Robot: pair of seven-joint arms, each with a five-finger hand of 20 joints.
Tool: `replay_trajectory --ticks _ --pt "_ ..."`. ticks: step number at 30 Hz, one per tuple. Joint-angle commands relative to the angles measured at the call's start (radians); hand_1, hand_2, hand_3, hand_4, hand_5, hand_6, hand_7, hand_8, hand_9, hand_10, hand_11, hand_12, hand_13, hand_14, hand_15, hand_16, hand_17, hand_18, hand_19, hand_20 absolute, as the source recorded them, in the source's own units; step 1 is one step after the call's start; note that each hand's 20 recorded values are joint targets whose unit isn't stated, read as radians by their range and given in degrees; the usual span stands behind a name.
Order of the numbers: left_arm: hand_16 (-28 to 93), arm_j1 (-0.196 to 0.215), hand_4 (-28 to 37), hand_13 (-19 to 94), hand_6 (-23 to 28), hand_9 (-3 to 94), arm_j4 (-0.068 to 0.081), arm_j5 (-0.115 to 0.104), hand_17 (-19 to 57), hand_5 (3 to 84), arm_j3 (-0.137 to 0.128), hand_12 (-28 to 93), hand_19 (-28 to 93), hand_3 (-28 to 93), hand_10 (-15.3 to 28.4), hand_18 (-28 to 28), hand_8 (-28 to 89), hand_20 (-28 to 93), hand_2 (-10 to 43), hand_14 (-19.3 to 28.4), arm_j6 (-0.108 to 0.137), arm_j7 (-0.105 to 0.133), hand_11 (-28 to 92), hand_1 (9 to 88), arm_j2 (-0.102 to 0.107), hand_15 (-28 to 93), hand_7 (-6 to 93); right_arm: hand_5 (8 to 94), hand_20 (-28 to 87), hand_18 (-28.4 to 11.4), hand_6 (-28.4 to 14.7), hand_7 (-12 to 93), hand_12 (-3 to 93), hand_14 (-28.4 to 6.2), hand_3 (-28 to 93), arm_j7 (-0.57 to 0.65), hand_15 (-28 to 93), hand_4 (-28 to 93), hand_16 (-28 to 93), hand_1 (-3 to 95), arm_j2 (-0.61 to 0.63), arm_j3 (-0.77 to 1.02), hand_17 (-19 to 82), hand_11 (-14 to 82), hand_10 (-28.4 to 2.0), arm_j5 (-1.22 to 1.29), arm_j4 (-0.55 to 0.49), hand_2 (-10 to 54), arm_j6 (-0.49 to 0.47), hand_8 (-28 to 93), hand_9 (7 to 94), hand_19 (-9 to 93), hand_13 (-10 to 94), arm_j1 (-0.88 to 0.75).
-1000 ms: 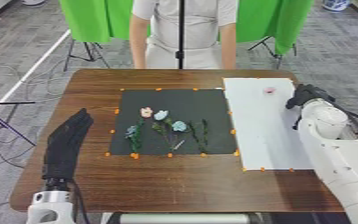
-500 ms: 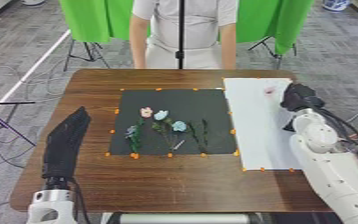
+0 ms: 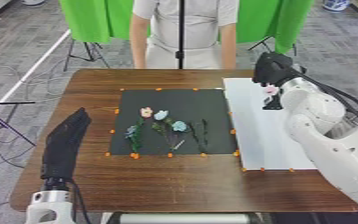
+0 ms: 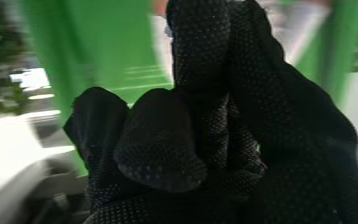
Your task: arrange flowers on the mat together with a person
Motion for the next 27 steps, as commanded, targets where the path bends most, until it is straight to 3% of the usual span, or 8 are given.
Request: replay_trajectory --ticks 1,8,20,27 --pt "6 0.009 -17.9 28 4.0 35.4 -0.001 0.0 5.6 45.5 -0.004 18 1 67 11.3 10.9 -4 18 -5.8 14.0 0.002 -0.013 7 23.9 -0.002 7 8.4 83.8 62 -18.8 2.6 21 40.8 -1.6 58 -0.067 71 -24 34 62.5 -0.073 -0.156 56 15.5 -6.2 0.033 -0.064 -9.5 -0.094 9 93.7 93 89 0.035" --pt "6 0.002 -17.9 28 4.1 35.6 0.003 0.004 5.2 45.5 -0.004 18 1 67 11.4 10.9 -4 18 -5.7 14.2 -0.008 -0.016 7 23.9 -0.002 7 8.3 83.6 62 -18.6 2.7 21 40.7 -1.4 58 -0.103 72 -24 34 62.7 -0.088 -0.257 56 15.1 -6.1 0.028 -0.053 -9.5 -0.11 9 93.7 93 89 0.069" --pt "5 0.007 -17.9 29 3.8 37.4 0.0 0.006 4.8 45.7 -0.006 18 1 67 11.6 10.8 -4 17 -5.7 14.6 -0.009 -0.021 8 23.9 -0.008 7 8.6 82.6 62 -18.2 2.7 20 41.5 -1.4 59 -0.122 70 -25 34 59.9 -0.114 -0.272 55 12.0 -6.0 0.018 -0.016 -9.5 -0.11 8 93.4 93 88 0.068" --pt "5 0.008 -18.0 29 3.7 38.1 0.0 0.005 4.7 45.6 -0.006 18 1 67 11.7 10.9 -4 17 -5.7 14.7 -0.011 -0.025 8 23.8 -0.008 7 8.8 77.2 59 -18.7 2.7 21 43.4 -2.6 58 -0.125 70 -24 34 57.5 -0.117 -0.273 51 9.4 -8.7 0.001 -0.003 -9.5 -0.111 7 89.0 93 84 0.055"
